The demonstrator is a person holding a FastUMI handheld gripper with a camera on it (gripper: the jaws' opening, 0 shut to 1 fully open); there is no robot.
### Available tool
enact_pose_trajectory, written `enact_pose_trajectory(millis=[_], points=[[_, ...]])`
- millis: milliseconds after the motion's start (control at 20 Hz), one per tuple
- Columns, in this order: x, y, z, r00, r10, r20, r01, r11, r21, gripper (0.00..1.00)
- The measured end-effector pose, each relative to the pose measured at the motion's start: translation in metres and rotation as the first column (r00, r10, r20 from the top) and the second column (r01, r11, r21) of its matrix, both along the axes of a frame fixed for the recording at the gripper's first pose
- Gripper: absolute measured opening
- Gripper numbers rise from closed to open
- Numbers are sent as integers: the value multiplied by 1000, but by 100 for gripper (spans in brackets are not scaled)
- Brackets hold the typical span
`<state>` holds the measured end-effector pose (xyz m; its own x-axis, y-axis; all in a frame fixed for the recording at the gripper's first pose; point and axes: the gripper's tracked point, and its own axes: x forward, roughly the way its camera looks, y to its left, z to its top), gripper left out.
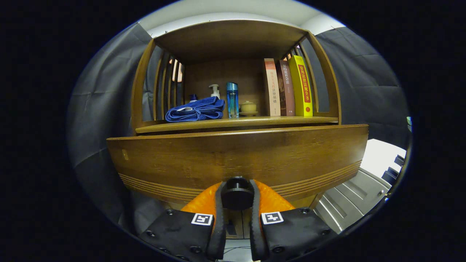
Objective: Pull open the drawer, take out the items inside it, and place them on the countertop above the cabinet.
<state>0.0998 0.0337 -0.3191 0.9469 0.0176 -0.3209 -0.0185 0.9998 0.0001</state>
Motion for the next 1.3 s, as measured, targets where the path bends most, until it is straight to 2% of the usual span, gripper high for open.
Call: enact_pose_trajectory(millis=[500, 650, 800, 900, 1200, 1300], points=[[-47, -2, 0, 999, -8, -45, 8, 1000, 11, 35], [-45, -4, 4, 1000, -7, -24, 7, 1000, -5, 35], [-46, -2, 3, 1000, -7, -23, 7, 1000, -6, 42], [-46, -1, 2, 1000, -9, -26, 9, 1000, -8, 48], [-47, -20, 2, 998, -50, -42, 50, 999, 5, 82], [-50, -11, 13, 1000, -17, -23, 18, 999, 40, 93]])
